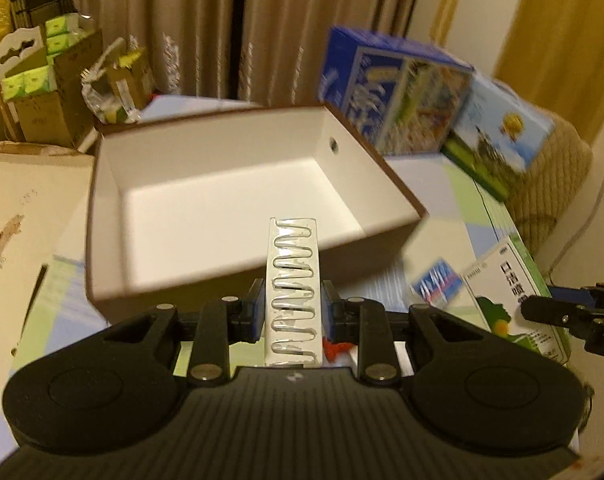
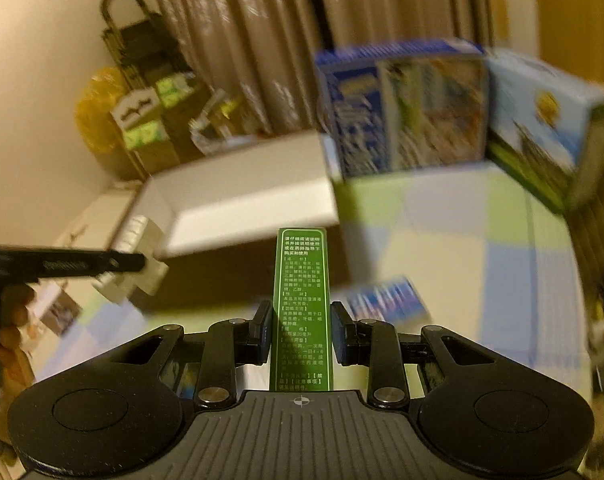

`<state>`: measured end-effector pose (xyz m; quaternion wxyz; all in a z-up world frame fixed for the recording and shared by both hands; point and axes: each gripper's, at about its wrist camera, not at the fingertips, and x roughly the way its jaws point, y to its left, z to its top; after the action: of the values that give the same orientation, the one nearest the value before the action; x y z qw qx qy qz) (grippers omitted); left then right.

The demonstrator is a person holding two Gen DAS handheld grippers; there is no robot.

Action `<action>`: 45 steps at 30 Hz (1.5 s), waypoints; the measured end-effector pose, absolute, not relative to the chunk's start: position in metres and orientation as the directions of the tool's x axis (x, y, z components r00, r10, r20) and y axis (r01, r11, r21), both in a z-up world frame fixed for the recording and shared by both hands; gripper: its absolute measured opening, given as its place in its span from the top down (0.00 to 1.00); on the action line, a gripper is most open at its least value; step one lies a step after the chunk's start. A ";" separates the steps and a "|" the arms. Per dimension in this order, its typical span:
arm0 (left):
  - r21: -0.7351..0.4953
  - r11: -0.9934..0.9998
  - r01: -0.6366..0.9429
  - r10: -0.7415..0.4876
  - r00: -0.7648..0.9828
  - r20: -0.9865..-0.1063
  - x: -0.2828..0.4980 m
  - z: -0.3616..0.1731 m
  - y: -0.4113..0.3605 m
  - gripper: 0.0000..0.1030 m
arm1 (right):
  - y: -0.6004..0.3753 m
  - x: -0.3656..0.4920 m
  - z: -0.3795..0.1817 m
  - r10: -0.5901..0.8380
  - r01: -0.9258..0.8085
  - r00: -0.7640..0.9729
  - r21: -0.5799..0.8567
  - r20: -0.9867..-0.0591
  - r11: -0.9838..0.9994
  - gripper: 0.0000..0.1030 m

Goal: Organize objects
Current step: 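Carry the blister tray and green box over the brown box with both tools, then open the right tool to drop the green box while the left tool releases the tray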

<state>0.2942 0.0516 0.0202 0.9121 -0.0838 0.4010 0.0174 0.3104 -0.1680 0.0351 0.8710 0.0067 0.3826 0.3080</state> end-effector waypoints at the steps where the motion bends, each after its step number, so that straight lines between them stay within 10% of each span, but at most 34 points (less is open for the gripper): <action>1: -0.142 0.984 -0.106 -0.032 0.683 -0.730 0.302 0.023 0.057 0.78 | -0.157 0.318 0.040 0.552 -0.541 0.521 0.248 -0.651 0.804 0.74; 36: -0.233 0.917 -0.324 -0.053 0.479 -0.876 0.437 -0.088 0.133 0.78 | 0.019 0.494 -0.062 0.512 -0.514 0.382 0.283 -0.770 0.810 0.74; 45: -0.230 0.937 -0.263 -0.064 0.518 -0.853 0.423 -0.071 0.137 0.45 | 0.000 0.484 -0.048 0.524 -0.482 0.384 0.319 -0.760 0.816 0.59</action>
<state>0.4235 0.1369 -0.0710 0.8549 -0.1677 0.4875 0.0580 0.4837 0.0004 -0.0485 0.8317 0.0225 0.4651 0.3024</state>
